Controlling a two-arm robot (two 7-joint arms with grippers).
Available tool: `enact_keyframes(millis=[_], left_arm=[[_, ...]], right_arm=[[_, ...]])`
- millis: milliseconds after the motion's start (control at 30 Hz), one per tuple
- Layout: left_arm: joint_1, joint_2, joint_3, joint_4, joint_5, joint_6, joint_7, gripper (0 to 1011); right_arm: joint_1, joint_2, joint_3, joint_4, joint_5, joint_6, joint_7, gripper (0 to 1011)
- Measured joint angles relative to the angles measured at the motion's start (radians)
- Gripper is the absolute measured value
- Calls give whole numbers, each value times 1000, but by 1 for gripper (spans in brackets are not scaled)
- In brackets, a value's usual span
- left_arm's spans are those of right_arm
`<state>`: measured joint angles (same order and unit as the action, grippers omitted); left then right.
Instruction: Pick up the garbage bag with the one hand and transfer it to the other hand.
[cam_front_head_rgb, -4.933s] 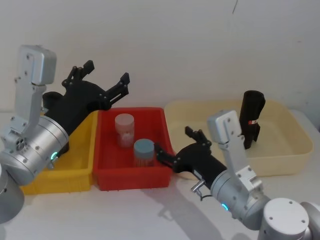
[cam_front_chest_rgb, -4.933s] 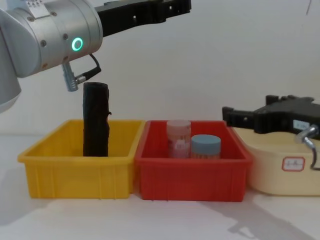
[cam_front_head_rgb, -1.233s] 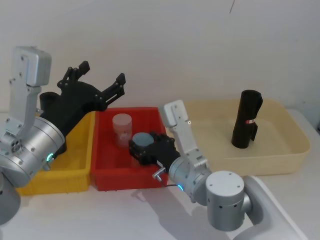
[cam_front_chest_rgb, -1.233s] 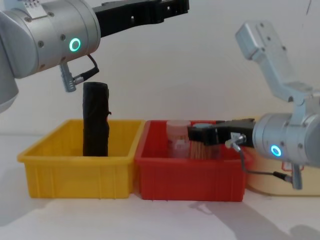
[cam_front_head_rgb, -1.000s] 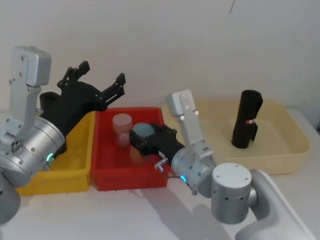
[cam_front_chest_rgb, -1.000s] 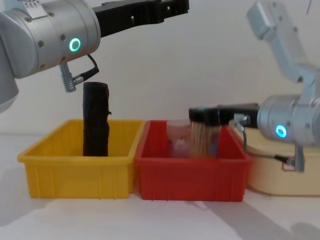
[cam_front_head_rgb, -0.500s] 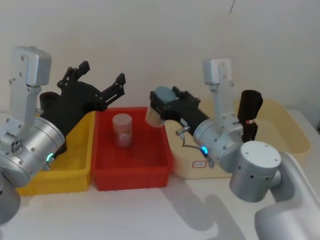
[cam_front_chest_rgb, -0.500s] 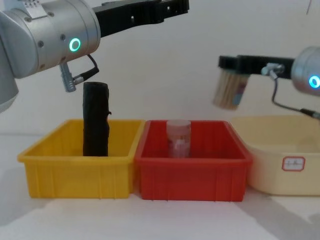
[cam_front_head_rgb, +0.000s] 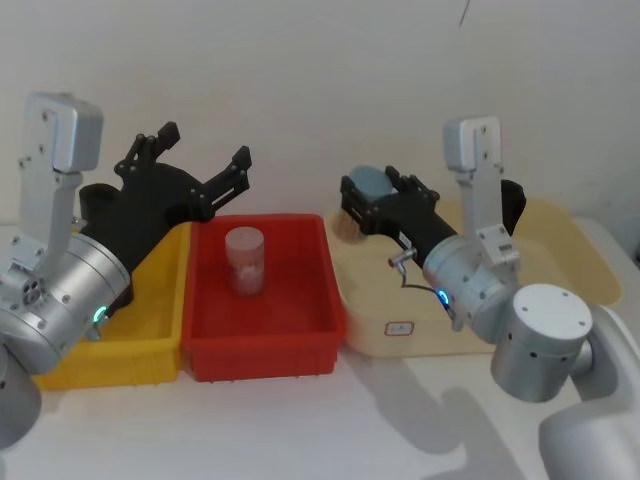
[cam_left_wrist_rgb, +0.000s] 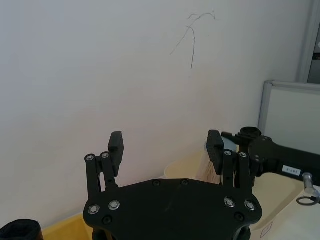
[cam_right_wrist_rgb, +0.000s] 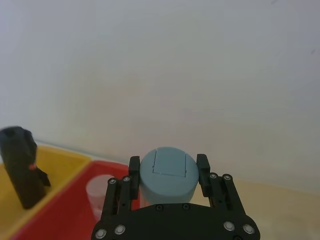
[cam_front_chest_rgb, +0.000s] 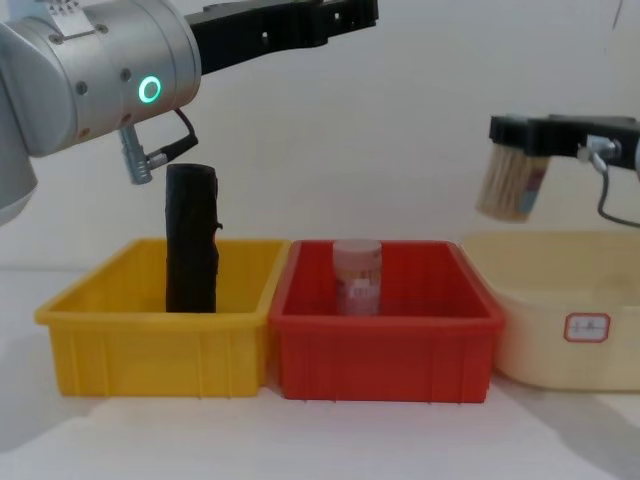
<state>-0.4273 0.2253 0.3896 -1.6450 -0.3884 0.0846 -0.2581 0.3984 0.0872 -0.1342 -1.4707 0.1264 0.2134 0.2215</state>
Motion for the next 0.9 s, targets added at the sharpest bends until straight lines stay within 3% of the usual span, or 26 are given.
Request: enact_keyframes(millis=[467, 767, 900], left_arm=[[0, 0, 0, 0, 0, 0, 0, 1001], [0, 0, 0, 0, 0, 0, 0, 1001], [0, 0, 0, 0, 0, 0, 0, 1001]], right_arm=[[-10, 50, -14, 69, -48, -29, -24, 680], [-11, 58, -9, 94, -63, -40, -40, 943], [-15, 58, -2, 94, -63, -46, -45, 1001]])
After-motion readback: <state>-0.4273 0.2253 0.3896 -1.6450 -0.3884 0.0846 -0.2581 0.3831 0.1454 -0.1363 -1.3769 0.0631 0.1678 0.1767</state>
